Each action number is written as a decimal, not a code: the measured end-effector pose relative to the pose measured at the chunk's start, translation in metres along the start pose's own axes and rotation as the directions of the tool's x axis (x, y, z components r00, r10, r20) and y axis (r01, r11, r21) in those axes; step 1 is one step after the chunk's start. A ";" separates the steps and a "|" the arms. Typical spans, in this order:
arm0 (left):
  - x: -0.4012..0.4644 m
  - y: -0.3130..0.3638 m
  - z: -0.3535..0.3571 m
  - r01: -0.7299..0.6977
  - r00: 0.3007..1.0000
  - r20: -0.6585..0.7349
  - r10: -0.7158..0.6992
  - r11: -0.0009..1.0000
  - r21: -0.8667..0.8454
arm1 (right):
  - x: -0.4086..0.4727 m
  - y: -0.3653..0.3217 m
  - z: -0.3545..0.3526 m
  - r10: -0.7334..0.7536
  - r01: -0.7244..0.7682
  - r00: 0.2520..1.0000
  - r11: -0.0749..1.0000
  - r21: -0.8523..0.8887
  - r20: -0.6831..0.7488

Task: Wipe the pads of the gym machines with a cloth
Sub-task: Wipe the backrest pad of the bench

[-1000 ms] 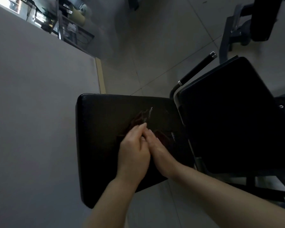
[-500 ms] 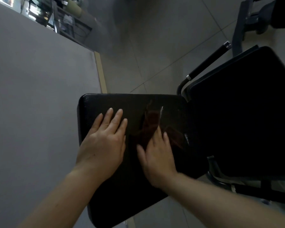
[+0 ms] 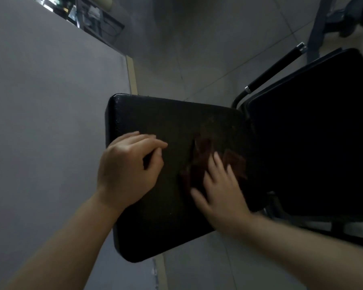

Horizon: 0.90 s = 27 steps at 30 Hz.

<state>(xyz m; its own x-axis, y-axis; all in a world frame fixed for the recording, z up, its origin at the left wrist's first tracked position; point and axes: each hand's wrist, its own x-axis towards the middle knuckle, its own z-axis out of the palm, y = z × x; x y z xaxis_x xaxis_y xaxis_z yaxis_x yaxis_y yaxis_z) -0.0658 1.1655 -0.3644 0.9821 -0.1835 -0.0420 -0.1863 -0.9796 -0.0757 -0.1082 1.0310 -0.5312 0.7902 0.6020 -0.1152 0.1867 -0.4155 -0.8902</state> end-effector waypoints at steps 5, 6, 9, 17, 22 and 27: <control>-0.005 0.001 -0.003 -0.023 0.999 -0.029 0.020 0.995 -0.095 | -0.021 -0.004 0.009 -0.059 0.063 0.985 0.998 -0.021 0.164; -0.004 0.001 -0.003 -0.017 1.000 -0.027 0.015 0.995 -0.101 | -0.004 -0.006 0.002 -0.073 0.075 0.990 0.997 -0.015 0.121; 0.002 0.002 -0.003 0.001 1.000 -0.016 -0.003 0.994 -0.108 | 0.069 -0.005 -0.019 -0.007 0.008 0.999 1.000 0.028 -0.036; 0.004 0.004 -0.001 0.018 1.000 -0.003 -0.018 0.997 -0.079 | 0.157 0.016 -0.036 0.120 -0.086 0.970 0.982 0.168 -0.210; 0.005 0.007 0.000 0.047 0.999 -0.009 -0.048 0.997 -0.062 | 0.066 0.023 -0.014 0.102 -0.100 0.994 0.995 0.027 -0.043; 0.005 0.010 0.000 0.038 0.999 -0.016 -0.039 0.999 -0.032 | -0.044 0.006 0.014 0.012 -0.007 0.973 1.000 -0.023 0.230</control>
<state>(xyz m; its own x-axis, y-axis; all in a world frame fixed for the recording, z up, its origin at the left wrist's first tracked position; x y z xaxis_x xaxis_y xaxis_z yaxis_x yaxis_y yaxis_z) -0.0631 1.1549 -0.3653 0.9889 -0.1467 -0.0233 -0.1476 -0.9880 -0.0453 -0.1502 1.0111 -0.5380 0.6369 0.7375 -0.2245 0.1943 -0.4353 -0.8790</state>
